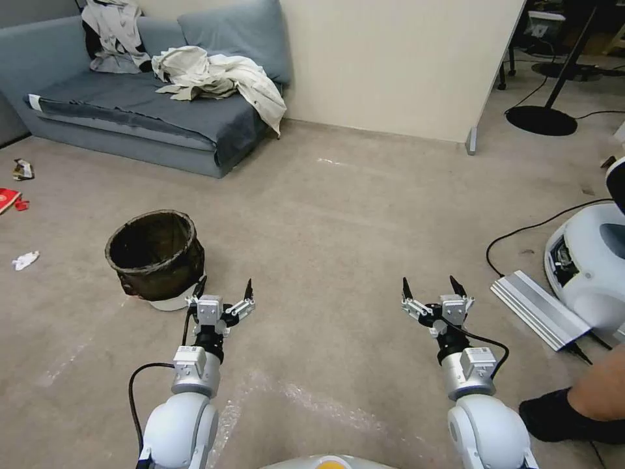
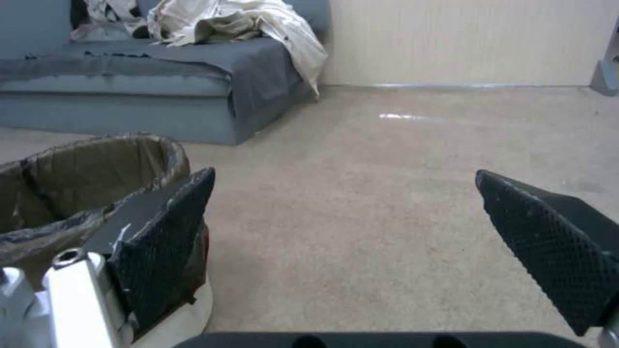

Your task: Pick up the trash can from the floor.

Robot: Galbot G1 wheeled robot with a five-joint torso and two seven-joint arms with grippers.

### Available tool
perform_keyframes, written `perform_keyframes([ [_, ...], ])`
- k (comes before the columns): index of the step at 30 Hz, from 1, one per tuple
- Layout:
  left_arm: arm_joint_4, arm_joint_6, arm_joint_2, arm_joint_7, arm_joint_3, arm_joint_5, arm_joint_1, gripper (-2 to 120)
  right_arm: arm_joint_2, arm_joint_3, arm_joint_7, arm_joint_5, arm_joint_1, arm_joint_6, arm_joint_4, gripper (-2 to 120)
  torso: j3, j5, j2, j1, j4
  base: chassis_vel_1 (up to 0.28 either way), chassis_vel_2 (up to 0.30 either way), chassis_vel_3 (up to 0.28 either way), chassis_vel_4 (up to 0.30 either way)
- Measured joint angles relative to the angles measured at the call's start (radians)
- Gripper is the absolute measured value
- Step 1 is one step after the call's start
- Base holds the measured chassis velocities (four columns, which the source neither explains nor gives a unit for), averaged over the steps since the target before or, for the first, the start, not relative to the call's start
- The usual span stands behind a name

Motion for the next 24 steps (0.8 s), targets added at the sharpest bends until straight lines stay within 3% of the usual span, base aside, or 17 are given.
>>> perform_keyframes([
  [19, -0.011, 0.006, -0.001, 0.0, 0.0, -0.004, 0.0, 100, -0.001, 0.003, 0.0, 0.004, -0.001, -0.004, 0.008, 100, 0.0, 0.0, 0.0, 0.0, 0.0, 0.0, 0.0, 0.0, 0.0],
  [24, -0.109, 0.093, -0.016, -0.001, -0.002, -0.064, 0.001, 100, -0.012, 0.043, 0.003, 0.063, -0.016, -0.055, 0.095, 100, 0.0, 0.0, 0.0, 0.0, 0.0, 0.0, 0.0, 0.0, 0.0],
])
